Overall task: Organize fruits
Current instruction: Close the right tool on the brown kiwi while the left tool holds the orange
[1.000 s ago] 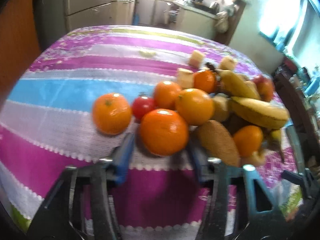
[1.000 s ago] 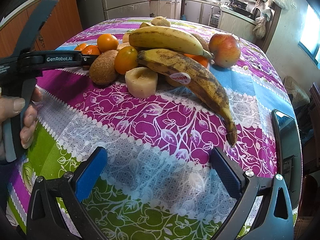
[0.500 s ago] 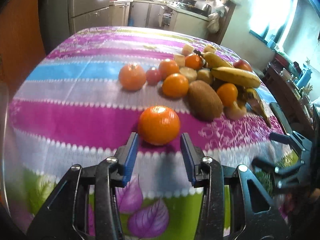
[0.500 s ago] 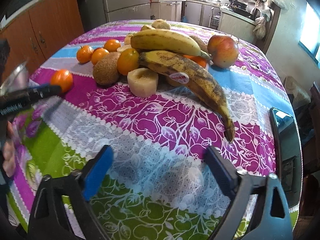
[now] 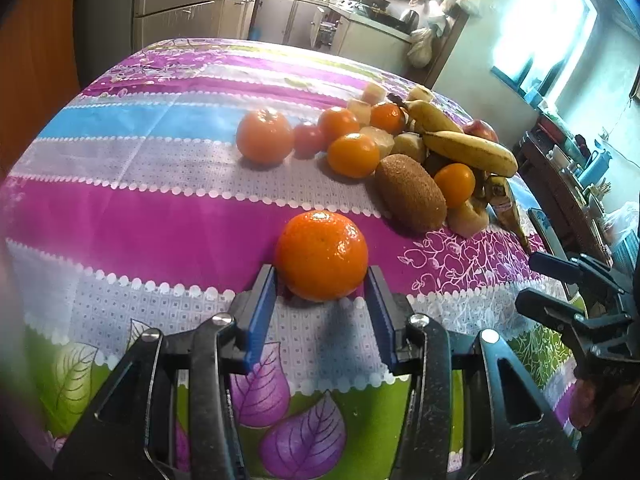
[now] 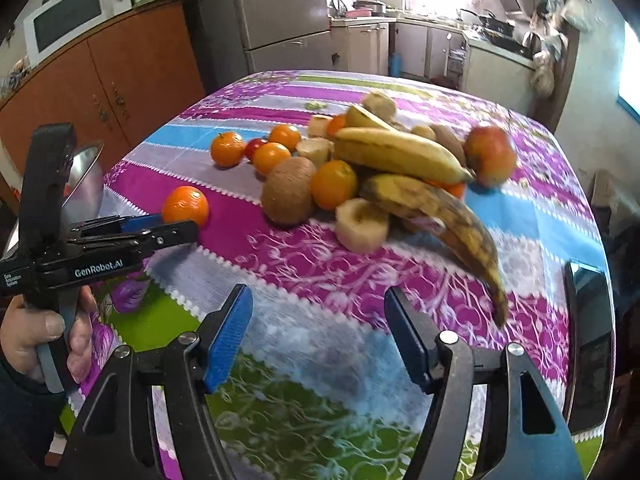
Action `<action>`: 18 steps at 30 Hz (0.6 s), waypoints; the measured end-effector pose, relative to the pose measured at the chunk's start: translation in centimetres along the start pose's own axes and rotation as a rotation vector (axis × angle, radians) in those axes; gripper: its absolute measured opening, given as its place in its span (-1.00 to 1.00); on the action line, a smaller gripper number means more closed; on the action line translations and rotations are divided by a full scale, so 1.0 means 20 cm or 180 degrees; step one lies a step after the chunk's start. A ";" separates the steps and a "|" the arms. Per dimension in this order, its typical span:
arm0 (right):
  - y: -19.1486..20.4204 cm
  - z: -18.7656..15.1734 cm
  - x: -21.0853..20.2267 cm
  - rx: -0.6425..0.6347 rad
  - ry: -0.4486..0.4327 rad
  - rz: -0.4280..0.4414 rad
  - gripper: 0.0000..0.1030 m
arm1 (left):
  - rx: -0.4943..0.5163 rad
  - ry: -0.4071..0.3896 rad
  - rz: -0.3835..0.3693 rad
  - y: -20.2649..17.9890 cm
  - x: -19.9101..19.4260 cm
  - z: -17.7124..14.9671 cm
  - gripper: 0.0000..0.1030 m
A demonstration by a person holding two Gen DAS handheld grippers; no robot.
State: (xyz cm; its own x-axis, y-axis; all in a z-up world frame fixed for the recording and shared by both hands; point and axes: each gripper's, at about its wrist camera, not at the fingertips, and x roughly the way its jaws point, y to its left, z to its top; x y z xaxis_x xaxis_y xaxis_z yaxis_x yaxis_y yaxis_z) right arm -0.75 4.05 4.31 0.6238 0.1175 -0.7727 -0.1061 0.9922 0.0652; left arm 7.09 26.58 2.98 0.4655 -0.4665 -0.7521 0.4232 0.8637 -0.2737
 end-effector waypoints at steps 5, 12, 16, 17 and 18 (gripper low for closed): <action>0.04 0.02 0.05 -0.0007 0.0017 0.0065 0.39 | -0.0023 -0.0006 -0.0038 0.02 -0.01 0.00 -0.12; 0.05 0.10 0.10 0.0045 -0.0058 0.0188 0.19 | 0.0004 -0.0035 0.0019 0.01 -0.02 0.00 -0.14; 0.09 0.19 0.16 0.0003 -0.0075 0.0214 0.05 | 0.0001 -0.0033 0.0014 0.02 -0.02 0.00 -0.14; 0.10 0.20 0.19 -0.0006 -0.0051 0.0217 -0.05 | 0.0001 -0.0034 0.0016 0.01 -0.02 0.00 -0.14; 0.11 0.22 0.22 -0.0016 -0.0014 0.0240 -0.07 | -0.0001 -0.0034 0.0017 0.01 -0.02 0.00 -0.14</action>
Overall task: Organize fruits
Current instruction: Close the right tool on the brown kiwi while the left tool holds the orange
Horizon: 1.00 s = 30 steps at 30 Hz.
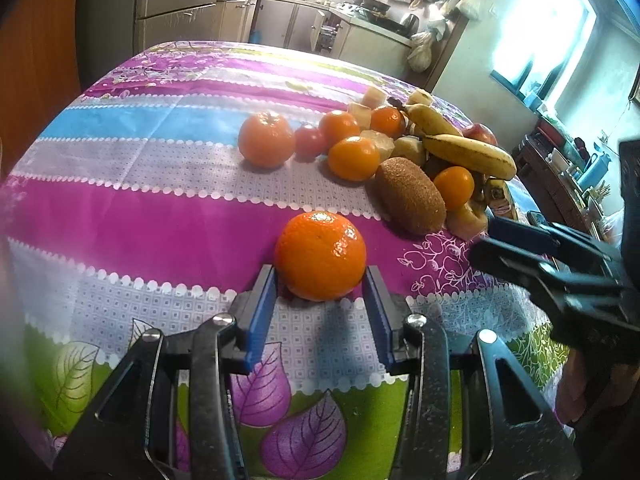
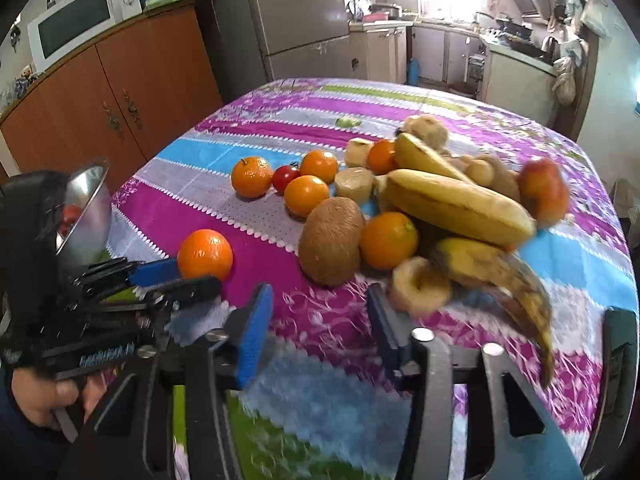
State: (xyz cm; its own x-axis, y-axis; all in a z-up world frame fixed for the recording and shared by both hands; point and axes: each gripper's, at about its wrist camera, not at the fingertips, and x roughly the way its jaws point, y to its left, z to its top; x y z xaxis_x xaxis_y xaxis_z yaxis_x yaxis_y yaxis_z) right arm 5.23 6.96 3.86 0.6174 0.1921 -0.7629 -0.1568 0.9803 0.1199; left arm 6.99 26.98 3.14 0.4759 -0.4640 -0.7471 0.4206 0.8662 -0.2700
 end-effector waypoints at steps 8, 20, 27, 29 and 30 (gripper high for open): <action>-0.02 0.05 0.21 0.0148 0.0209 -0.0162 -0.05 | -0.0030 0.0019 -0.0045 0.00 0.01 0.00 -0.14; 0.02 0.10 0.29 0.0046 0.0117 -0.0334 0.07 | -0.0051 0.0018 -0.0074 0.01 0.01 0.00 -0.13; 0.00 0.09 0.26 0.0069 0.0066 -0.0320 -0.05 | -0.0051 0.0017 -0.0074 0.02 0.01 0.00 -0.13; -0.01 0.07 0.23 0.0102 0.0047 -0.0262 -0.06 | -0.0046 0.0017 -0.0070 0.01 0.01 0.00 -0.14; -0.01 0.07 0.21 0.0107 0.0026 -0.0241 -0.06 | -0.0039 0.0018 -0.0068 0.01 0.01 0.00 -0.14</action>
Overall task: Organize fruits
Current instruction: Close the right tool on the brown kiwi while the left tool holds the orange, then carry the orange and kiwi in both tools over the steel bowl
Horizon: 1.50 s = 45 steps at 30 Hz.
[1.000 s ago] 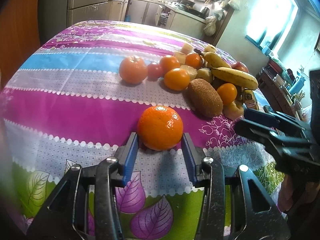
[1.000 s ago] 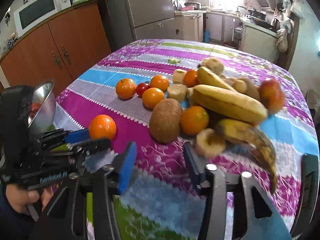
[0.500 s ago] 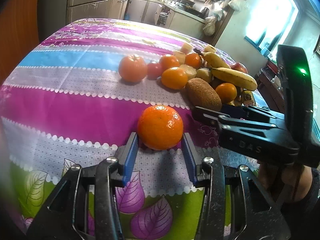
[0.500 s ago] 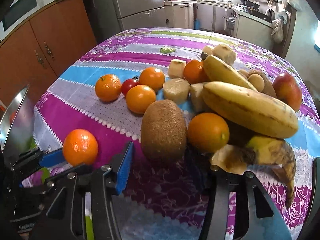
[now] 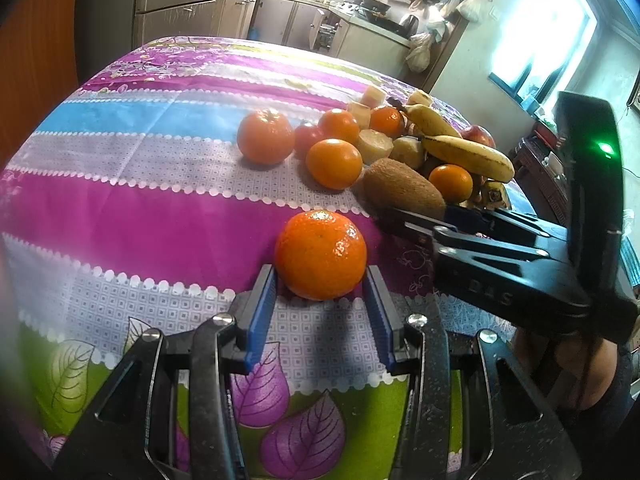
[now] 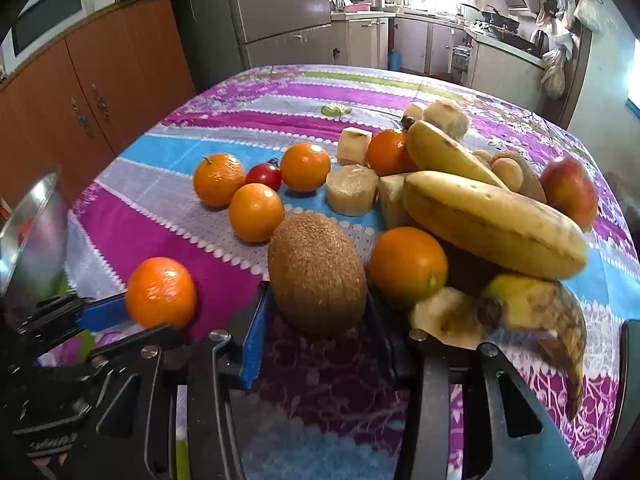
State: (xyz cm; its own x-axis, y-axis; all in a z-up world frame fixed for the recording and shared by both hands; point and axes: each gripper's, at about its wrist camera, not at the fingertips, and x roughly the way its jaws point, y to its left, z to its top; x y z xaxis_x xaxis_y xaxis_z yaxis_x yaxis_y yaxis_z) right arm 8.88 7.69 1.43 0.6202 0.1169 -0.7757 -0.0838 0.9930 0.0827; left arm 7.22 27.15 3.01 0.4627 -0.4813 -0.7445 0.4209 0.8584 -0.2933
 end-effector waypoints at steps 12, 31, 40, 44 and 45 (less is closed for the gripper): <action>-0.07 -0.08 -0.24 0.0082 -0.0299 0.0102 -0.80 | 0.0130 -0.0156 0.0098 -0.03 -0.05 -0.01 -0.17; -0.03 -0.07 -0.10 -0.0274 -0.0057 0.0032 0.11 | 0.0079 -0.0115 0.0035 -0.02 -0.03 -0.01 -0.13; -0.01 -0.08 -0.07 -0.0371 -0.0079 -0.0093 -0.01 | 0.0099 -0.0103 0.0054 -0.03 -0.03 0.00 -0.17; -0.06 -0.09 -0.09 -0.0219 -0.0142 0.0027 -0.02 | 0.0107 -0.0169 0.0079 -0.04 -0.04 -0.01 -0.17; -0.07 -0.08 -0.12 -0.0173 -0.0183 0.0062 -0.02 | 0.0106 -0.0191 0.0065 -0.04 -0.05 -0.01 -0.19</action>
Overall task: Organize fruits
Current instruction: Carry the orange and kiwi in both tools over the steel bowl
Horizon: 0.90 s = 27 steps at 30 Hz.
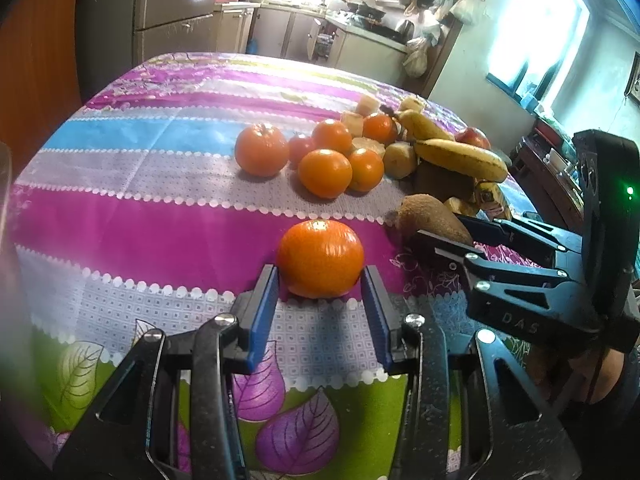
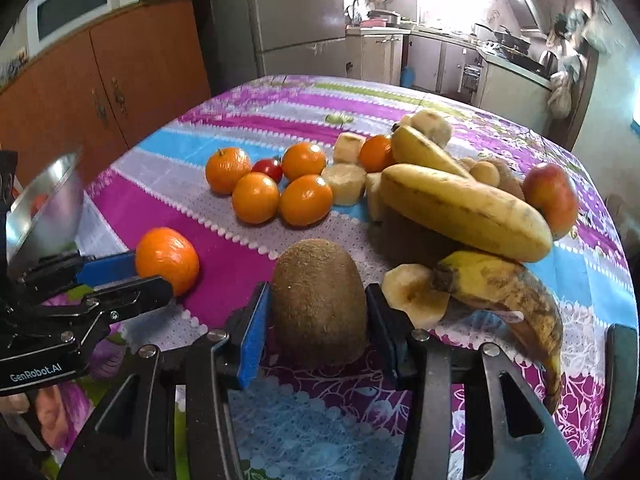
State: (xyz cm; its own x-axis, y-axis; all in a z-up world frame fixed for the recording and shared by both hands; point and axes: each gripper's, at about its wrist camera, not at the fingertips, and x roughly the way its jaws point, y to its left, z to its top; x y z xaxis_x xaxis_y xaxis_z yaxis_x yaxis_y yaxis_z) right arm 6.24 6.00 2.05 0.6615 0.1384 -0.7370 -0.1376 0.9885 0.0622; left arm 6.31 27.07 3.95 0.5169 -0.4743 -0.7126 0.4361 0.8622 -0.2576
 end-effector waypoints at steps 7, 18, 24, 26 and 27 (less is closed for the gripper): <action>-0.01 0.08 -0.18 0.0046 -0.0338 0.0057 -0.02 | 0.0130 0.0079 0.0017 -0.04 -0.02 0.00 -0.66; -0.07 0.05 -0.20 0.0229 -0.0348 0.0167 -0.02 | 0.0292 -0.0065 0.0155 -0.06 0.01 0.09 0.68; -0.09 0.04 -0.20 0.0290 -0.0357 0.0242 -0.02 | 0.0227 -0.0004 0.0262 -0.01 0.11 0.17 0.78; -0.09 0.04 -0.21 0.0304 -0.0363 0.0253 -0.02 | 0.0218 0.0065 0.0269 0.01 0.14 0.16 0.69; -0.10 0.04 -0.21 0.0316 -0.0371 0.0261 -0.02 | 0.0211 0.0089 0.0252 0.01 0.15 0.15 0.60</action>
State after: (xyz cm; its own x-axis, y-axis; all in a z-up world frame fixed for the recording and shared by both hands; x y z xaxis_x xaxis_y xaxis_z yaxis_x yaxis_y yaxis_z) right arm 4.30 3.57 5.55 0.7329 0.2192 -0.6440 -0.1249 0.9739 0.1894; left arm 10.13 25.29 3.73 0.5313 -0.3992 -0.7472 0.4429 0.8828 -0.1566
